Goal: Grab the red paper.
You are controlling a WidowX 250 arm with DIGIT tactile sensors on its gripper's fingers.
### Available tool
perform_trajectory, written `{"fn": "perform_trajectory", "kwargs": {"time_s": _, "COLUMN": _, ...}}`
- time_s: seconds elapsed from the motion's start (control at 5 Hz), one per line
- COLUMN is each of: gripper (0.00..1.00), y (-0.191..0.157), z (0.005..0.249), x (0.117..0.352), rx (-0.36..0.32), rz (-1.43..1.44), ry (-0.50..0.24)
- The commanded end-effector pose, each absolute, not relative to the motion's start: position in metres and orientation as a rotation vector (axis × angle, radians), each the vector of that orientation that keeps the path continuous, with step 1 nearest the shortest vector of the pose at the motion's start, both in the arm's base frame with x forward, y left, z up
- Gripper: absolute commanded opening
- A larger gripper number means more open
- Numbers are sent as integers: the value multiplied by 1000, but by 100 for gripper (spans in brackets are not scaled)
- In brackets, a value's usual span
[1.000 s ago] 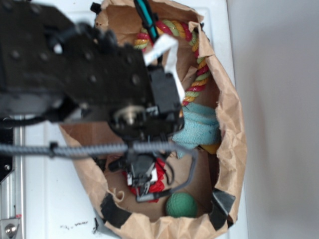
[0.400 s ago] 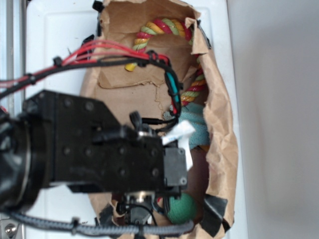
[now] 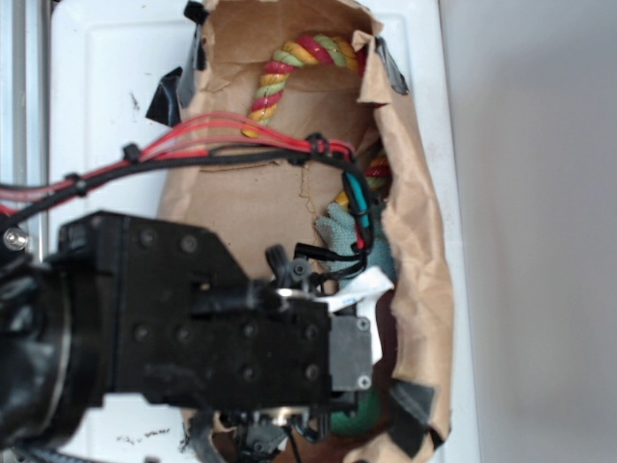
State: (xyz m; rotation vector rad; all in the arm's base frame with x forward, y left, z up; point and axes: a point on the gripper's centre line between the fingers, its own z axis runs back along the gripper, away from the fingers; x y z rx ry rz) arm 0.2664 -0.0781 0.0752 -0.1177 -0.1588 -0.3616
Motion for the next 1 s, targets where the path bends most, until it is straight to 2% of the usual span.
{"fn": "perform_trajectory", "kwargs": {"time_s": 0.0, "gripper": 100, "y": -80, "z": 88, "x": 256, "rx": -133, "rz": -425, "ry": -162}}
{"fn": "perform_trajectory", "kwargs": {"time_s": 0.2, "gripper": 100, "y": -81, "z": 80, "x": 257, "rx": -155, "rz": -396, "ry": -157}}
{"fn": "perform_trajectory", "kwargs": {"time_s": 0.6, "gripper": 100, "y": -93, "z": 51, "x": 261, "rx": -158, "rz": -360, "ry": -94}}
{"fn": "perform_trajectory", "kwargs": {"time_s": 0.8, "gripper": 100, "y": -94, "z": 50, "x": 260, "rx": -166, "rz": -363, "ry": -86}}
